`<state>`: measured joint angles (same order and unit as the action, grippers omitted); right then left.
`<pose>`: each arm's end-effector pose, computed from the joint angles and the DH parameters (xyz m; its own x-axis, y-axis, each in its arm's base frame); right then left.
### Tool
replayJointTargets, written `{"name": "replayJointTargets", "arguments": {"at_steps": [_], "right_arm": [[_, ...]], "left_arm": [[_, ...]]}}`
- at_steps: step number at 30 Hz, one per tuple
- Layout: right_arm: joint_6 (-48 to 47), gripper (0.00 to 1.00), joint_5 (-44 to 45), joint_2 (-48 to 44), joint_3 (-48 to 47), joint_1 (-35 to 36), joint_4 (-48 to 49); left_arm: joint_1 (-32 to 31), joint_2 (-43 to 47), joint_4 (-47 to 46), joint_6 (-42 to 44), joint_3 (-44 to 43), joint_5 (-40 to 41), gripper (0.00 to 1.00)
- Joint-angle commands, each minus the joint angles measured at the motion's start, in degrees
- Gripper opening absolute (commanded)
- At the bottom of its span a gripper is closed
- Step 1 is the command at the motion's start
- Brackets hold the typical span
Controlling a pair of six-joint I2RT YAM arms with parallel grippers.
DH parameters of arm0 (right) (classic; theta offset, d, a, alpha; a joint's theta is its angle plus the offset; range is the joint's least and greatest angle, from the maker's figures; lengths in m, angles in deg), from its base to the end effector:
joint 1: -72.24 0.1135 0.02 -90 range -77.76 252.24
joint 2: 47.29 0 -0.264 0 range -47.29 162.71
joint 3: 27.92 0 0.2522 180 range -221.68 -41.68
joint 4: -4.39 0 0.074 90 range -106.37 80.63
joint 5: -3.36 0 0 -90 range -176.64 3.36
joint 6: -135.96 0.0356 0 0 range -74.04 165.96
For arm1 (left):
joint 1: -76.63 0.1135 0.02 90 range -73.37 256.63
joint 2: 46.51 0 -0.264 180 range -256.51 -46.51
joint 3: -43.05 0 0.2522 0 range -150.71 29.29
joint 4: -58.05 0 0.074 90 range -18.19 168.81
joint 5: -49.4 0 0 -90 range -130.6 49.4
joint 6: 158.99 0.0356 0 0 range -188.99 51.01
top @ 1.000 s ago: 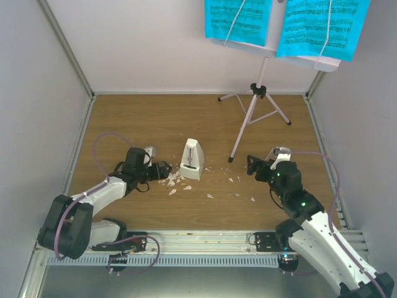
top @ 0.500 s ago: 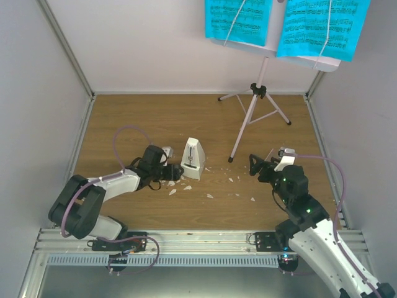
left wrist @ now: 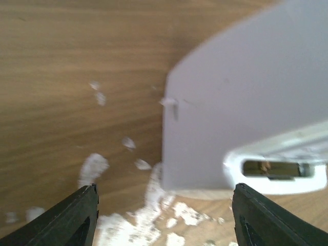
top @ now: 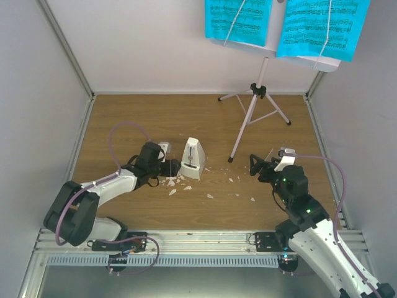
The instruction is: Pack up the instrument practice props
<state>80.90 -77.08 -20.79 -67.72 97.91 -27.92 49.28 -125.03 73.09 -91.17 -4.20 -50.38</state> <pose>0.1218 0.0520 0.2538 -0.4043 0.4323 -0.8060 -0.0660 0.8652 0.4971 0.2267 -0.1241 0.1624 -0.8050 -0.0025 -0.5933 0.2733 0.8860 -0.3745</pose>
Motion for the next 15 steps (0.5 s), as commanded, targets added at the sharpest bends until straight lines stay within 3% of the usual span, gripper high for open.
{"name": "replayJointTargets", "arguments": {"at_steps": [1, 9, 15], "right_arm": [[-0.45, 1.00, 1.54, -0.41, 0.48, -0.52, 0.02], [-0.09, 1.00, 0.82, 0.68, 0.24, -0.53, 1.15], [-0.59, 1.00, 2.25, -0.19, 0.11, -0.53, -0.53]], "left_arm": [[4.07, 2.09, -0.19, 1.29, 0.03, 1.42, 0.72], [4.59, -7.11, -0.79, 2.92, -6.28, -0.62, 0.70], [3.85, -8.70, -1.11, 4.48, -6.45, -2.19, 0.68]]}}
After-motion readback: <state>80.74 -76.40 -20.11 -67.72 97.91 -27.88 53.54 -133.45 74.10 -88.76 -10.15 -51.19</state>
